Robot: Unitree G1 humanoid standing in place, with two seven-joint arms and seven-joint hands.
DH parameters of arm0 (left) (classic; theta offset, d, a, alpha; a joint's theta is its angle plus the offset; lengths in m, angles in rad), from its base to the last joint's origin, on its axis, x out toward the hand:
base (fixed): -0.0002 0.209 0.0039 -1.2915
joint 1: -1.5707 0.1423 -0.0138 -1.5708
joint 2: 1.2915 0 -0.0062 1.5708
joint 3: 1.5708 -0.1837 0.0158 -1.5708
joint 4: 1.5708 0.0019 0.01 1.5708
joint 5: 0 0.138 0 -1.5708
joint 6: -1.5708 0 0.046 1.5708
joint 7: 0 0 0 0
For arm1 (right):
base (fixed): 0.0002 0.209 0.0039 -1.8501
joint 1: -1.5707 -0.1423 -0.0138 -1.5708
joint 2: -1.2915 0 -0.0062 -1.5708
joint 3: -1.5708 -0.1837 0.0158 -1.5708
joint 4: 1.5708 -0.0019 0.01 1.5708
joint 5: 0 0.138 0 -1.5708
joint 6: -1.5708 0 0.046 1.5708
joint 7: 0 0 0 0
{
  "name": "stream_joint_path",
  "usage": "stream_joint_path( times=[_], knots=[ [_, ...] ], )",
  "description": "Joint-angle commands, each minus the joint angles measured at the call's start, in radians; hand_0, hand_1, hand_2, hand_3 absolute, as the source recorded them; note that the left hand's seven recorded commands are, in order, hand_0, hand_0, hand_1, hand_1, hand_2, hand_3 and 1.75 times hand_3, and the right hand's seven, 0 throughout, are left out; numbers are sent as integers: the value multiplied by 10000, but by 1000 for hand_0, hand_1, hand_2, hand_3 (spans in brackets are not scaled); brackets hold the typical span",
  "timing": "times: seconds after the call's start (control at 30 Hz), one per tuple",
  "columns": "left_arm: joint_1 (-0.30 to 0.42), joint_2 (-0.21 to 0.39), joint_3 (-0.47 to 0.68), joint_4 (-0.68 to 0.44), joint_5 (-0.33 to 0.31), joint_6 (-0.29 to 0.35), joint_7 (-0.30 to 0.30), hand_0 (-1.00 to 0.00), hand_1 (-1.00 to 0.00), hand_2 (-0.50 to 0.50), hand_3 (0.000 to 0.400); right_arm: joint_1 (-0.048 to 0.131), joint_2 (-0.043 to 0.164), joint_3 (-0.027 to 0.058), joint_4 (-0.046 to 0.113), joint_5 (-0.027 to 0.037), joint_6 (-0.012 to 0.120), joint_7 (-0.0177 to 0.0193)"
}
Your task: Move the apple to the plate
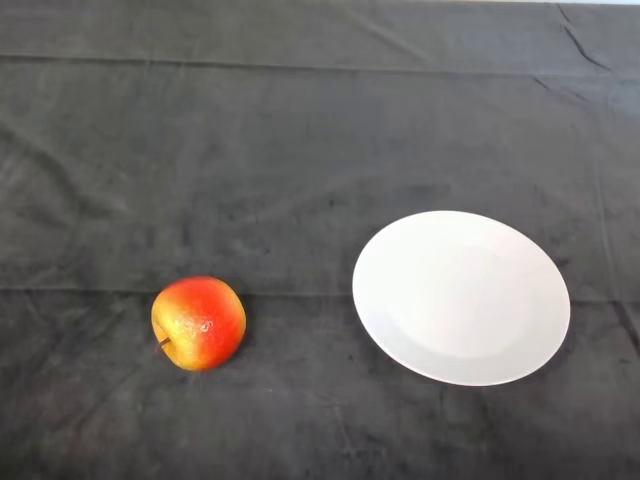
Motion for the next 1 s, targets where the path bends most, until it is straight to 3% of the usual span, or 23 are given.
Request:
stream_joint_path(
  times=[0.03,0.57,1.0],
  knots=[
    [-242,-166,-302,-492,168,92,-213,0,0,0,0,-7,-161,-152,-27,-4,-21,-40],
    [-474,-771,-1217,-744,921,11,-1590,0,0,0,0,0,-152,-148,-48,-4,-20,-50],
    [-603,-1120,-1785,-835,1438,-150,-2364,0,0,0,0,4,-147,-146,-62,-3,-19,-57]
  ],
)
